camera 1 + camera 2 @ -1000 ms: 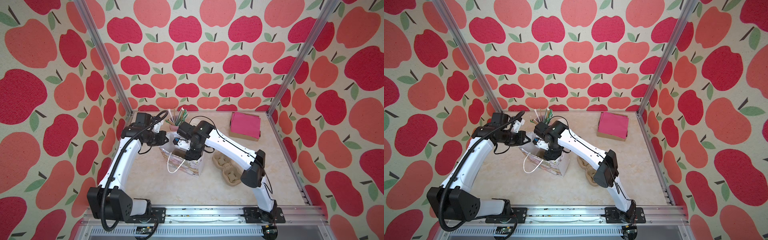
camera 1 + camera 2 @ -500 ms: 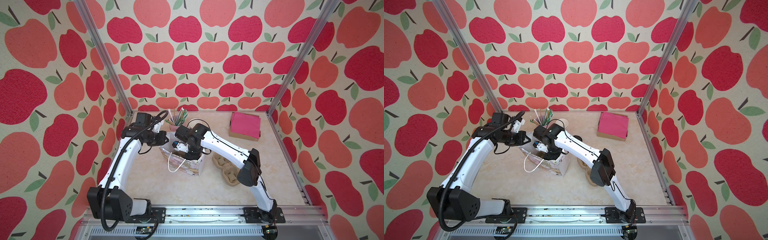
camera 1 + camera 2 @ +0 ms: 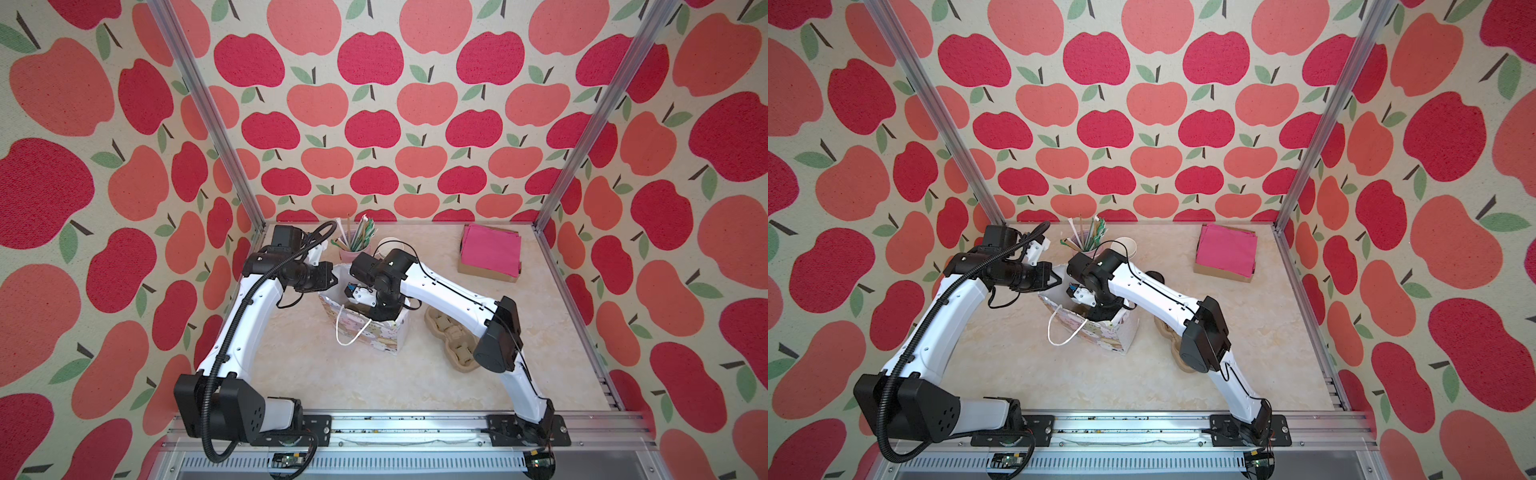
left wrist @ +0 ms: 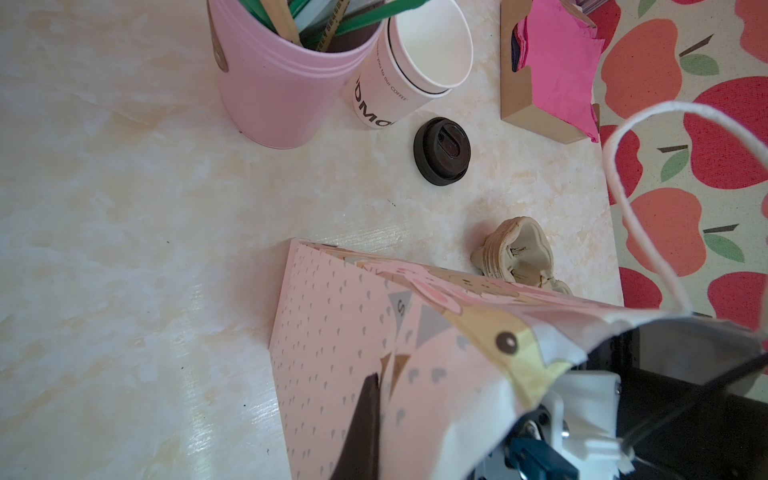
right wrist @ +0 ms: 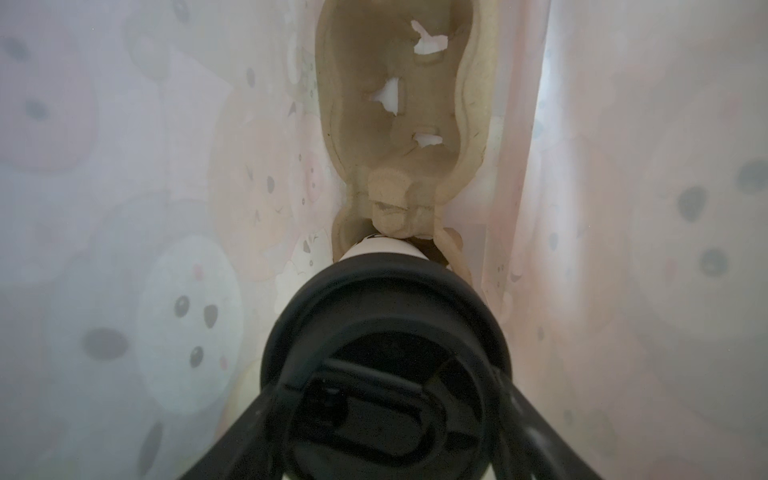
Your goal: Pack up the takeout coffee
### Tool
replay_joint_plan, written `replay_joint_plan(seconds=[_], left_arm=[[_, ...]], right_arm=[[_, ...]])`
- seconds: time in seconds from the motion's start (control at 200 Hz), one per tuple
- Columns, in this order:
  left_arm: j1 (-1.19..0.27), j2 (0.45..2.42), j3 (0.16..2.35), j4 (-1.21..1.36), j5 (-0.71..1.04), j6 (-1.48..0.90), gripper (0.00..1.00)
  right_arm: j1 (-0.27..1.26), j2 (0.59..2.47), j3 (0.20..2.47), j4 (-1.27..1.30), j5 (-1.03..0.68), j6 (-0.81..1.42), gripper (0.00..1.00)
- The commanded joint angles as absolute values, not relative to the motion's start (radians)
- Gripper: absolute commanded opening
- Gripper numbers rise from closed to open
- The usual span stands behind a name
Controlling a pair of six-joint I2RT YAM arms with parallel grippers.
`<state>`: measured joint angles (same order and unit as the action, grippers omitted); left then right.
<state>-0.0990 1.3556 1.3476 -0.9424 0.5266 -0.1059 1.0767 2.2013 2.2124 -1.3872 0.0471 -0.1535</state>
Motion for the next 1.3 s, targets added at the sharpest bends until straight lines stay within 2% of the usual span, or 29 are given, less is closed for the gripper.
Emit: replay_joint_plan(seconds=[0.0,0.635,1.296], left_arm=[[-0.100,1.349,1.364,-0.945,0.514,-0.091,0.00],[-0.100,1.353,1.374,-0.951,0.512,-0.088,0.00],[-0.103,1.349,1.389,-0.972,0.484,-0.086,0.00]], right_arm=[[1.056,2.305,2.134,-1.454,0.112,-0.162,0.68],[1.051,2.350,2.074,-1.455,0.125,-0.158,0.68],[1.050,2.254,2.159,-1.463,0.098,-0.153,0.70]])
